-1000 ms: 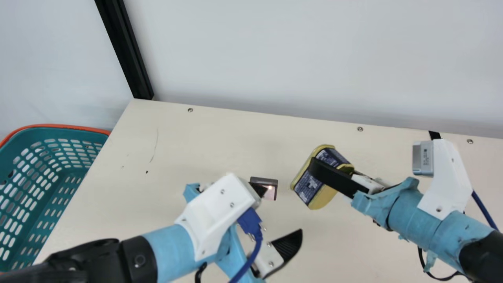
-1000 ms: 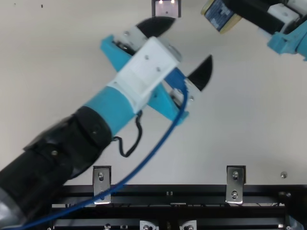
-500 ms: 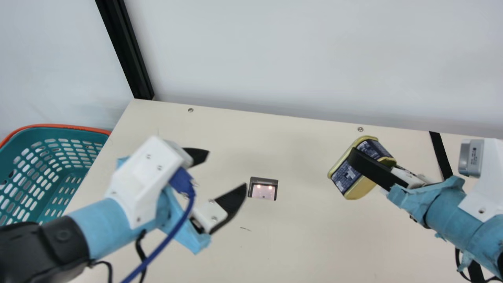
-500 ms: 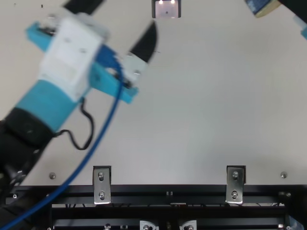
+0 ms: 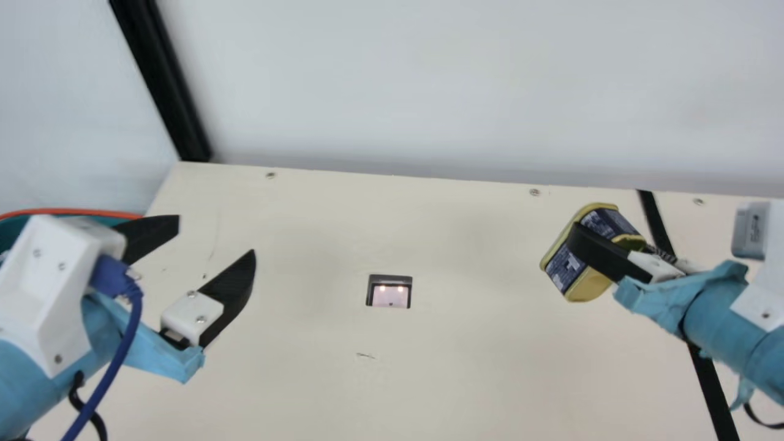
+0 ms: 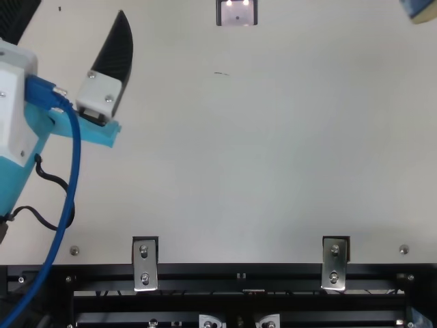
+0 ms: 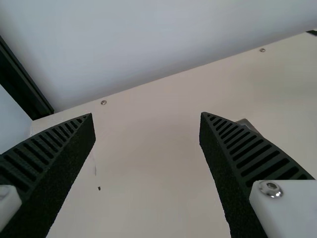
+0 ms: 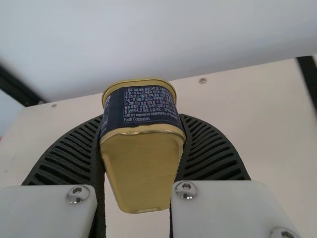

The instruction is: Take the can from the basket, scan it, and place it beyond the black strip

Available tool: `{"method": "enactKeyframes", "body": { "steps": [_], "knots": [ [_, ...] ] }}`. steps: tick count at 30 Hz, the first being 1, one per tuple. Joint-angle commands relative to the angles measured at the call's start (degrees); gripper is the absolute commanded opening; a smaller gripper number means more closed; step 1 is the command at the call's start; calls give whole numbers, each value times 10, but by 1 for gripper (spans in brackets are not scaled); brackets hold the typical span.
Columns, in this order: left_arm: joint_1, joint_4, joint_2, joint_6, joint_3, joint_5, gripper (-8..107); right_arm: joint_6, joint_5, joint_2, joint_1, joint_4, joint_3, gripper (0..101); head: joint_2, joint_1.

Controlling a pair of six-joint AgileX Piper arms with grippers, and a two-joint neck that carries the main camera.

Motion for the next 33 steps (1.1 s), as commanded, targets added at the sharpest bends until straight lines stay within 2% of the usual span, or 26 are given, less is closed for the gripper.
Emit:
{"method": "enactKeyframes", "body": {
  "steps": [1, 7, 13, 24, 33],
  "knots": [
    [0, 0, 0, 0, 0, 0, 90, 13, -24, -4, -10, -38, -3, 0, -14, -7],
    [0, 0, 0, 0, 0, 0, 90, 55, -47, -15, -52, -120, -12, 0, -69, -16],
    [0, 0, 0, 0, 0, 0, 90, 94, -49, -18, -102, -206, -26, 0, -123, -22],
    [0, 0, 0, 0, 0, 0, 90, 156, -31, 4, -185, -366, -74, 0, -203, -29],
    [0, 0, 0, 0, 0, 0, 90, 199, -13, 43, -222, -511, -128, 0, -224, -31]
  ]
}}
